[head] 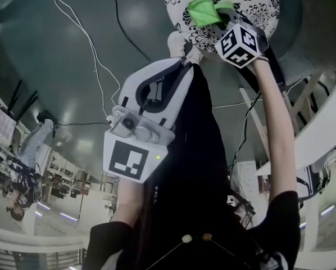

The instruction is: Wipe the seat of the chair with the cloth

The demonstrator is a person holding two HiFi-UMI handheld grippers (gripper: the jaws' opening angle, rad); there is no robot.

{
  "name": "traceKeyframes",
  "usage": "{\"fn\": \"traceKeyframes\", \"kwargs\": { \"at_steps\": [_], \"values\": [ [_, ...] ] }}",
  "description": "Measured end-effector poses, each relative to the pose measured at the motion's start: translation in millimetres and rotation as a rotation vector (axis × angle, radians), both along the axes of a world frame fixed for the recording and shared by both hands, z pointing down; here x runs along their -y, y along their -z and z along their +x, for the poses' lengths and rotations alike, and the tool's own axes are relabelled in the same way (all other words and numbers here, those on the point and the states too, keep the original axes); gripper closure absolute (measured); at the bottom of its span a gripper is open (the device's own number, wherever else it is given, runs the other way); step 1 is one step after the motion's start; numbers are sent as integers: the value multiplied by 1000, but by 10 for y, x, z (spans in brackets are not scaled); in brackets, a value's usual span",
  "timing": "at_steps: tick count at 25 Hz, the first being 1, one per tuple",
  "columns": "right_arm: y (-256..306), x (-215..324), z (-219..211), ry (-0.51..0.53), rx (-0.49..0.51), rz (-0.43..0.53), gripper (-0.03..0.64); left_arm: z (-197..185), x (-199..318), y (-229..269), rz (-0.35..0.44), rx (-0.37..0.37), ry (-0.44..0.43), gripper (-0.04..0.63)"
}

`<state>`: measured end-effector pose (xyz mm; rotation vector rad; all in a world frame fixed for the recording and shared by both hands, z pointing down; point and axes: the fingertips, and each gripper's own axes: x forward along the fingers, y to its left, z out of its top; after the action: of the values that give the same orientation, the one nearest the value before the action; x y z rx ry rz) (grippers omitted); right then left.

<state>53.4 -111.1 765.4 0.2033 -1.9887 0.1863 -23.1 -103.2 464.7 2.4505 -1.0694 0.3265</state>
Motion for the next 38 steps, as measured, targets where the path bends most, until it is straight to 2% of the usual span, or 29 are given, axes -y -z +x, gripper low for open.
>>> {"fn": "traceKeyframes", "kwargs": {
  "at_steps": [4,8,12,14,17,22,28,30,33,38],
  "values": [
    [-57,-506,120,147,-119,-50,565,-23,-40,-67,-12,-1,21,571],
    [-3,-991,103,201,-144,-219,565,-20,-86,-66,-20,-8,32,571],
    [98,-1269,50,202,-135,-329,565,32,-117,-20,9,4,16,571],
    [162,-1298,-13,168,-102,-331,565,28,-126,-14,16,4,22,571],
    [270,-1136,-69,103,-48,-259,565,4,-140,-23,22,9,25,571],
    [398,-274,157,-39,-46,-27,565,-3,-192,-61,28,18,5,571],
    [355,1016,829,-282,-156,180,565,-21,-269,58,40,31,-7,571],
    [360,1351,1034,-307,-205,263,565,-36,-289,77,21,5,6,571],
    [286,1591,1203,-316,-218,279,565,-105,-288,96,3,-27,48,571],
    [24,1462,1394,-393,-236,208,565,-140,-330,75,22,34,34,571]
  ]
}}
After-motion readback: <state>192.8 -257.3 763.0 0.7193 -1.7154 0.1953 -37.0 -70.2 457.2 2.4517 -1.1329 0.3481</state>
